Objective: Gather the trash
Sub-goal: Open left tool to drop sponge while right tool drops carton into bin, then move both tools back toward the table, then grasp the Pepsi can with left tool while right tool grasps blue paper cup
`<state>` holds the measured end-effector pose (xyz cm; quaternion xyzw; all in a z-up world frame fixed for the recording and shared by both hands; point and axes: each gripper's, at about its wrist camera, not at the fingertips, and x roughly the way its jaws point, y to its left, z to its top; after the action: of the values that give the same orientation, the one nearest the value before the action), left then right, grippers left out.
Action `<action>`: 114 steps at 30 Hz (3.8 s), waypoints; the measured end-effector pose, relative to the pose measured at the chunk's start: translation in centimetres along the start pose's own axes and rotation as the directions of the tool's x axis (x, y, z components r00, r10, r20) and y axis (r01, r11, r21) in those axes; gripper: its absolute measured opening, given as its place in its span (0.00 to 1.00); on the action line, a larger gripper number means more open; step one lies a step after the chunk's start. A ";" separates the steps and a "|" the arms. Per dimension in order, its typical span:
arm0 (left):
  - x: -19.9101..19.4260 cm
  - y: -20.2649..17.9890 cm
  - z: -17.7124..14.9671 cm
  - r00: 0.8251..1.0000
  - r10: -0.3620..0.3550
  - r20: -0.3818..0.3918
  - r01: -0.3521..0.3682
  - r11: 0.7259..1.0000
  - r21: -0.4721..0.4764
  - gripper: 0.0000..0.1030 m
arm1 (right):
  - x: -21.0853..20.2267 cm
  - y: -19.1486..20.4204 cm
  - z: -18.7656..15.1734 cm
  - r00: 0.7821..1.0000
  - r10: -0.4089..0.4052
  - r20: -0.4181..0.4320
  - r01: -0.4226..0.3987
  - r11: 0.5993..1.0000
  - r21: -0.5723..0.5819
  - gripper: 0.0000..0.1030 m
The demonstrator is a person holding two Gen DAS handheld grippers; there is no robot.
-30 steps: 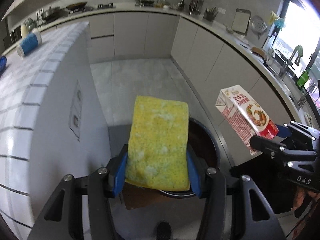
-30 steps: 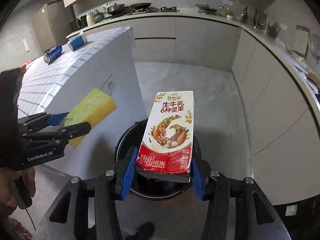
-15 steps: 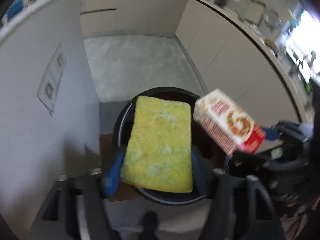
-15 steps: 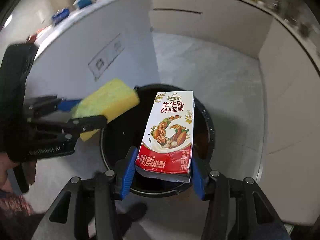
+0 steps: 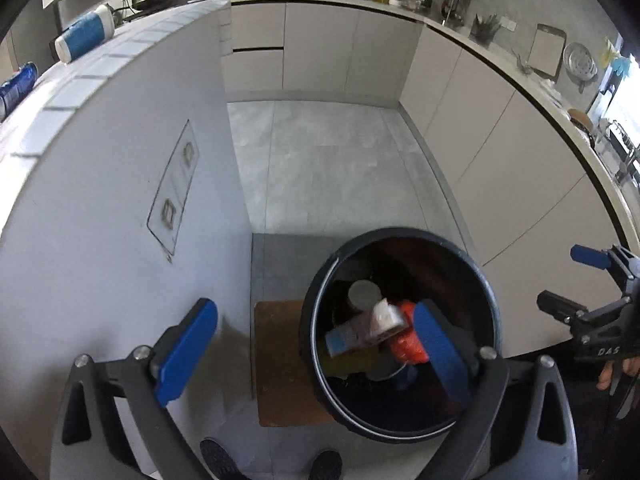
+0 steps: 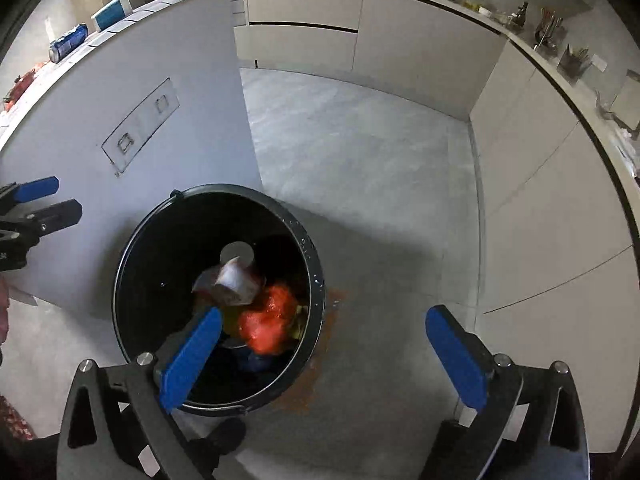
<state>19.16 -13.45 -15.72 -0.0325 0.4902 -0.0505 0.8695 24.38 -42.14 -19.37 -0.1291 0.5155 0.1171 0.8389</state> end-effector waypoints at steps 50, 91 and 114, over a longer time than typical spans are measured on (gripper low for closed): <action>-16.8 17.5 4.1 0.903 0.241 0.355 -0.184 0.965 -0.188 1.00 | -15.3 19.1 14.6 0.907 0.049 0.418 -0.066 0.997 0.027 1.00; -1.6 45.7 22.2 0.972 0.087 0.220 -0.061 0.991 -0.120 0.80 | 3.8 41.3 43.9 0.966 0.043 0.254 -0.102 0.970 0.222 1.00; -2.9 45.0 22.6 0.972 0.016 0.234 0.010 0.994 -0.106 0.60 | 4.4 41.0 45.1 0.959 0.125 0.256 -0.172 0.970 0.172 0.65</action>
<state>39.53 31.78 -6.39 -0.0839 0.3864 -0.0188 0.9183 50.46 11.90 -7.59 0.0071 0.4261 0.1445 0.8930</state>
